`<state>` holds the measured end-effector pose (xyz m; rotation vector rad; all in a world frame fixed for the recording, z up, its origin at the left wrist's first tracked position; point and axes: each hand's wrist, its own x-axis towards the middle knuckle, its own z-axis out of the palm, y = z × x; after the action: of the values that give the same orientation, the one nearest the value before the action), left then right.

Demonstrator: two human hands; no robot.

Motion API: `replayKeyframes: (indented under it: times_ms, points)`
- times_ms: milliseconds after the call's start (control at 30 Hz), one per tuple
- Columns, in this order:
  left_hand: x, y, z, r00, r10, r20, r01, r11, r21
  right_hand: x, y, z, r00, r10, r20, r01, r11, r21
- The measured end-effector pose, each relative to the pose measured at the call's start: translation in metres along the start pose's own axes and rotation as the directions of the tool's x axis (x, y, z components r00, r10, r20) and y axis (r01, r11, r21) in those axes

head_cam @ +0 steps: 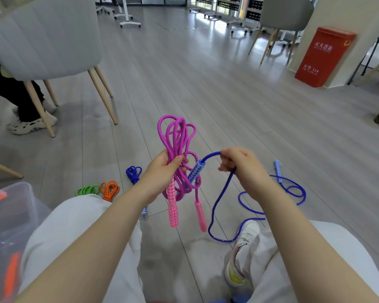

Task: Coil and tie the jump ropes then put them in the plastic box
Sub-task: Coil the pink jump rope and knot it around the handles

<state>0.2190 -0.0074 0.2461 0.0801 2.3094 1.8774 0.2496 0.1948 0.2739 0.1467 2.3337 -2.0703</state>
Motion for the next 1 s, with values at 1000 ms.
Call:
replayKeyframes:
  times_ms: [1000]
  points:
    - [0.001,0.006,-0.004,0.996,-0.024,-0.086,0.014,0.994,-0.109,0.010,0.031,0.045,0.990,-0.120,0.074,0.137,0.699,-0.702]
